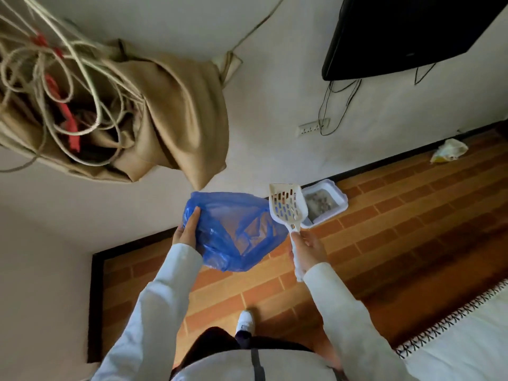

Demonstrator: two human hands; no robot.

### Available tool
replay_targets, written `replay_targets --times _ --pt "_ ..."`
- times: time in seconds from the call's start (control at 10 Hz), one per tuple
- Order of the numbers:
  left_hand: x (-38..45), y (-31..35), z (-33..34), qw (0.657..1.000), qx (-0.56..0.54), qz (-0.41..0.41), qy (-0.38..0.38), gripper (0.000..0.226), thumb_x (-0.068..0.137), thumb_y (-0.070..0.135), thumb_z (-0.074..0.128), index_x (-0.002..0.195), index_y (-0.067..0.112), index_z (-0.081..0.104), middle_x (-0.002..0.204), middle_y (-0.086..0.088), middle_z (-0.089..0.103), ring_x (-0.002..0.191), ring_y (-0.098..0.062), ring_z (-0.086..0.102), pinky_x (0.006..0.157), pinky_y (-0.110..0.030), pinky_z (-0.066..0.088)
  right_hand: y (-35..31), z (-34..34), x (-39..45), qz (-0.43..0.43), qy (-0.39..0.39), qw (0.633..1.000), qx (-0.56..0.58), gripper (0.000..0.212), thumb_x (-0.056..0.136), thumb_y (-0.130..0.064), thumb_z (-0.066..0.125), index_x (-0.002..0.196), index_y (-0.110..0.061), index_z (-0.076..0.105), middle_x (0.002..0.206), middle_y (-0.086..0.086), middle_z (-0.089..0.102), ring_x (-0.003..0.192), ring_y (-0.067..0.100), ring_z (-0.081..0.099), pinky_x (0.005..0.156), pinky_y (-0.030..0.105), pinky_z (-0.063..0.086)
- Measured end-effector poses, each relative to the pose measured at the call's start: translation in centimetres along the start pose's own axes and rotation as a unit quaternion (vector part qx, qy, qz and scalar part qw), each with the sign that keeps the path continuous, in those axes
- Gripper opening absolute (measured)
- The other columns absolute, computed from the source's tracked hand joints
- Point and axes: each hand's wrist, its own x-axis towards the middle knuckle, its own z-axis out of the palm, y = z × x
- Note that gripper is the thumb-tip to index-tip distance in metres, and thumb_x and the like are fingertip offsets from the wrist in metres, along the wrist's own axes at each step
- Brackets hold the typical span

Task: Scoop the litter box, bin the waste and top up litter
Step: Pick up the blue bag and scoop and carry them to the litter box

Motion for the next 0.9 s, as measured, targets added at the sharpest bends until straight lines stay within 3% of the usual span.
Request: replay_targets --times 0.1,0.2,0.3,0.5,0.6,0.8,0.9 --pt "3.3 0.9 4.6 0.999 0.024 0.002 -0.027 0.031 0.083 0.035 0.068 0.103 0.013 0.06 0.087 -0.007 0.065 0.075 -0.022 0.063 0.063 -0.03 0.051 -2.8 -0.5 3.8 0.002 0.015 1.0 -0.003 0.012 0.095 -0.033 0.055 0.098 -0.021 0.056 0.081 -0.001 0.058 0.067 0.013 0.052 0.057 0.023 0.041" --pt "6.3 1.0 9.1 0.996 0.069 0.01 -0.049 0.03 0.088 0.039 0.061 0.107 0.016 0.06 0.084 -0.002 0.065 0.071 -0.015 0.062 0.047 -0.019 0.048 -4.7 -1.3 7.8 -0.009 0.046 0.999 0.002 0.013 0.092 -0.032 0.057 0.093 -0.019 0.059 0.079 0.006 0.061 0.066 0.017 0.054 0.062 0.03 0.045" --pt "9.2 0.7 13.5 0.994 0.085 -0.005 -0.072 0.025 0.086 0.039 0.063 0.101 0.019 0.063 0.09 -0.003 0.066 0.075 -0.017 0.064 0.054 -0.024 0.048 -6.2 -2.5 11.8 -0.016 0.074 0.997 0.011 0.009 0.09 -0.023 0.056 0.089 -0.014 0.058 0.067 0.001 0.058 0.06 0.017 0.052 0.06 0.031 0.043" --pt "15.1 -0.6 21.9 0.983 0.127 -0.024 -0.131 0.047 0.074 0.054 0.065 0.107 0.022 0.062 0.1 -0.007 0.067 0.085 -0.021 0.064 0.067 -0.031 0.048 -9.8 -5.0 19.4 -0.007 0.098 0.995 0.034 0.009 0.093 -0.02 0.056 0.086 -0.014 0.056 0.062 0.005 0.056 0.054 0.019 0.049 0.06 0.032 0.042" --pt "18.0 -1.7 26.1 0.985 0.107 -0.036 -0.13 0.036 0.083 0.046 0.062 0.106 0.019 0.063 0.094 -0.006 0.068 0.085 -0.022 0.064 0.068 -0.031 0.049 -12.0 -6.5 23.6 0.002 0.105 0.994 0.04 0.011 0.094 -0.023 0.056 0.093 -0.012 0.057 0.066 0.006 0.057 0.055 0.019 0.049 0.06 0.032 0.044" --pt "22.7 -2.9 34.5 0.987 0.096 -0.058 -0.111 0.049 0.089 0.042 0.056 0.126 0.01 0.051 0.105 -0.004 0.06 0.087 -0.017 0.06 0.08 -0.033 0.051 -16.3 -9.1 31.2 0.019 0.121 0.992 0.024 0.014 0.093 -0.029 0.058 0.086 -0.018 0.056 0.068 0.004 0.056 0.057 0.016 0.05 0.059 0.03 0.044" --pt "24.5 -3.1 37.3 0.988 0.101 -0.059 -0.104 0.036 0.094 0.038 0.052 0.12 0.013 0.051 0.095 0.0 0.059 0.082 -0.014 0.059 0.073 -0.03 0.05 -17.8 -10.0 34.7 0.021 0.118 0.993 0.014 0.015 0.093 -0.028 0.058 0.09 -0.013 0.058 0.065 0.005 0.056 0.054 0.017 0.048 0.06 0.031 0.044"
